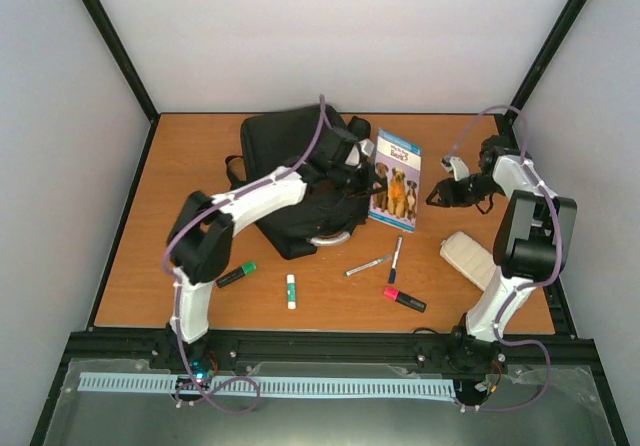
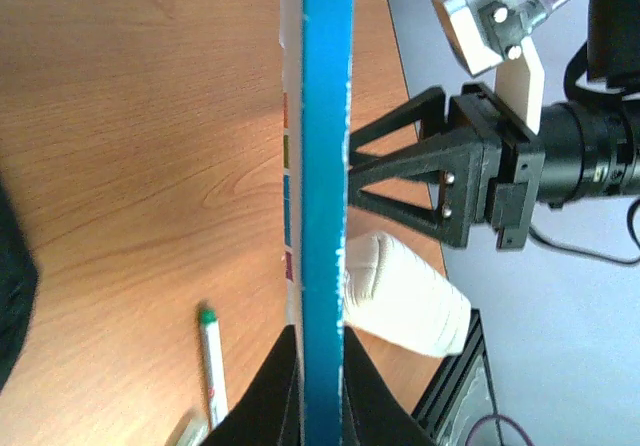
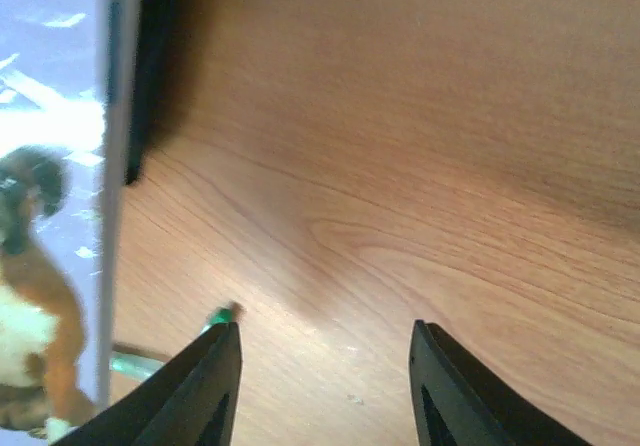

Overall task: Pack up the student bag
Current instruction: Pick up the book from the center of the board, then place the book in the student bag.

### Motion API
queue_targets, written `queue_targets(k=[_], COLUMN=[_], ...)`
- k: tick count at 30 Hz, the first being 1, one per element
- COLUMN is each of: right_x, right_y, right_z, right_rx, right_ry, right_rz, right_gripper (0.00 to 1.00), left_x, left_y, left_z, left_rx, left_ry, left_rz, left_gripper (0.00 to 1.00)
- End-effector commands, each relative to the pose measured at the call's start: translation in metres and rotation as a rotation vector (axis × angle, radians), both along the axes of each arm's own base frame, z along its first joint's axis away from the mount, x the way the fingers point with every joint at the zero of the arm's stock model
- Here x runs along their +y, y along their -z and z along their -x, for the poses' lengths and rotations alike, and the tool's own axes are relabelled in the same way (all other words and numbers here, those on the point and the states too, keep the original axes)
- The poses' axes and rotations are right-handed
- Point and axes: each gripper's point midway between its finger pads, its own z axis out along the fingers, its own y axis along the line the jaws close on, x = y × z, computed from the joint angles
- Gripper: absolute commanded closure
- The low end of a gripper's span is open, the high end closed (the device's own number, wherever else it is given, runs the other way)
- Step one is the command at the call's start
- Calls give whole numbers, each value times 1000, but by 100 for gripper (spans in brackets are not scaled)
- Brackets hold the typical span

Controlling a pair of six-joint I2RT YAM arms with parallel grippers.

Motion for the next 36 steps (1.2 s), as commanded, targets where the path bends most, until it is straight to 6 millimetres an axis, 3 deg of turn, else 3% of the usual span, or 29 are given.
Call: queue_targets(k=[1, 5, 10, 15, 19, 23, 27, 32, 36], right_x=[18, 32, 65, 116, 170, 220, 253, 274, 279], right_y=[-48, -71, -84, -82, -74, -60, -49, -23, -5], right_z=[-1, 0, -1, 0, 19, 37, 40, 34, 24], right_rx=[-144, -216, -270, -352, -450, -511, -558, -557, -565], right_ry=[-72, -134, -243, -433, -671, -881, -987, -1050, -1051], right_rz=[-81, -116, -95, 58, 171, 237, 283, 349, 410], right_gripper=[48, 45, 44, 40, 37, 37, 36, 37, 36], left_x=[53, 105, 165, 216, 251, 276, 288, 292, 293], left_y=[-43, -65, -71, -69, -59, -45, -39, -38, -42], left_z=[11, 31, 64, 97, 120, 143, 161, 178, 188], left_rx=[-130, -166, -164, -156, -96, -20, 26, 58, 61], left_ry=[-5, -23, -34, -81, -135, -165, -172, -163, -156], left_rz=[-88, -112, -162, -193, -253, -341, -375, -368, -347], left_gripper=[99, 99, 99, 99, 99, 99, 99, 99, 99])
